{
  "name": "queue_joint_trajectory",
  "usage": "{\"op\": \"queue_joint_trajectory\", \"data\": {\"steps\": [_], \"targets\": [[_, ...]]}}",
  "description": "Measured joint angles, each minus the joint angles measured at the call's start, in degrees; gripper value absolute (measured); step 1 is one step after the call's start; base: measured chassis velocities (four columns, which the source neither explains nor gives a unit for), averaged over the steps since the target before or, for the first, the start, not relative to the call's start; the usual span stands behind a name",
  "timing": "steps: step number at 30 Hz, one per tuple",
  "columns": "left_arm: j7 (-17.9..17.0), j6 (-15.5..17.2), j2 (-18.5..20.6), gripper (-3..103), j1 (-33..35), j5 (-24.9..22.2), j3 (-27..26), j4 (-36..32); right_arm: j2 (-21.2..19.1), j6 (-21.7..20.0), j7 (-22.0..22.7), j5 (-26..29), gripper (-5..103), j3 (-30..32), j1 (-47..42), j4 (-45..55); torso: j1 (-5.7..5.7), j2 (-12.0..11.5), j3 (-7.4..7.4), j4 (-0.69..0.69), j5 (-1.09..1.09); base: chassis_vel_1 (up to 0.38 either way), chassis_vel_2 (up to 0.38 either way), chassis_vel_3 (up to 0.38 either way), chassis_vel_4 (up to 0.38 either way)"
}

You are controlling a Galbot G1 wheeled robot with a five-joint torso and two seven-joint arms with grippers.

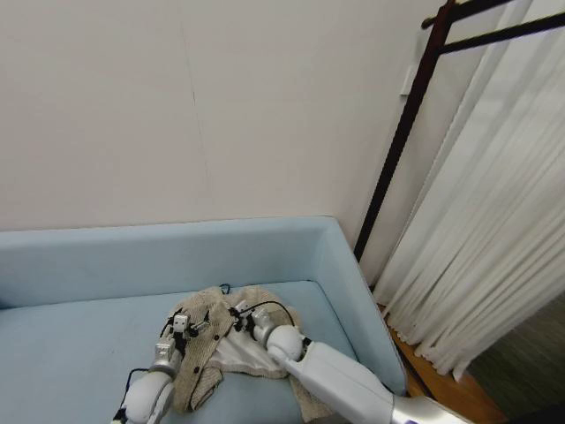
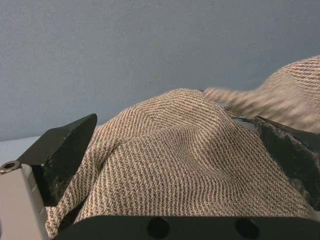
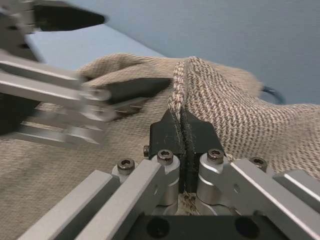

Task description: Pick up the clothes from the sofa and hang them on the clothes hanger.

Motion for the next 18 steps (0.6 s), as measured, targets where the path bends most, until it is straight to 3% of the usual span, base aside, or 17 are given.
{"op": "queue_joint_trajectory", "data": {"steps": [9,10,12,16,18], "targets": [[0.2,-0.6,-0.7,100,-0.3,0.4,0.2,1.1,6.1,-1.4,1.8,-1.4,-2,-2.3,-1.7,-8.3,0.00,0.0,0.00,-0.01,0.01,0.000,0.000,0.000,0.000],[0.2,-0.8,-0.9,100,-0.4,0.6,0.2,1.4,5.9,-2.1,2.4,-1.3,4,-2.2,-1.9,-8.4,0.00,0.0,0.00,-0.01,0.01,0.000,0.000,0.000,0.000],[0.3,-1.0,-1.0,100,-0.4,0.7,0.3,1.6,5.6,-2.5,2.7,-1.0,4,-2.0,-2.1,-8.4,0.00,0.0,0.00,-0.01,0.01,0.000,0.000,0.000,0.000],[0.3,-1.2,-1.3,100,-0.8,0.9,0.7,2.1,3.3,-2.8,3.7,0.2,25,-1.2,-1.8,-7.2,0.00,0.0,0.00,-0.01,0.01,0.000,0.000,0.000,0.000],[0.3,-1.2,-1.3,100,-1.0,0.9,0.8,2.1,2.7,-2.8,3.8,0.4,25,-0.9,-1.5,-6.9,0.00,0.0,0.00,-0.02,0.02,0.000,0.000,0.000,0.000]]}}
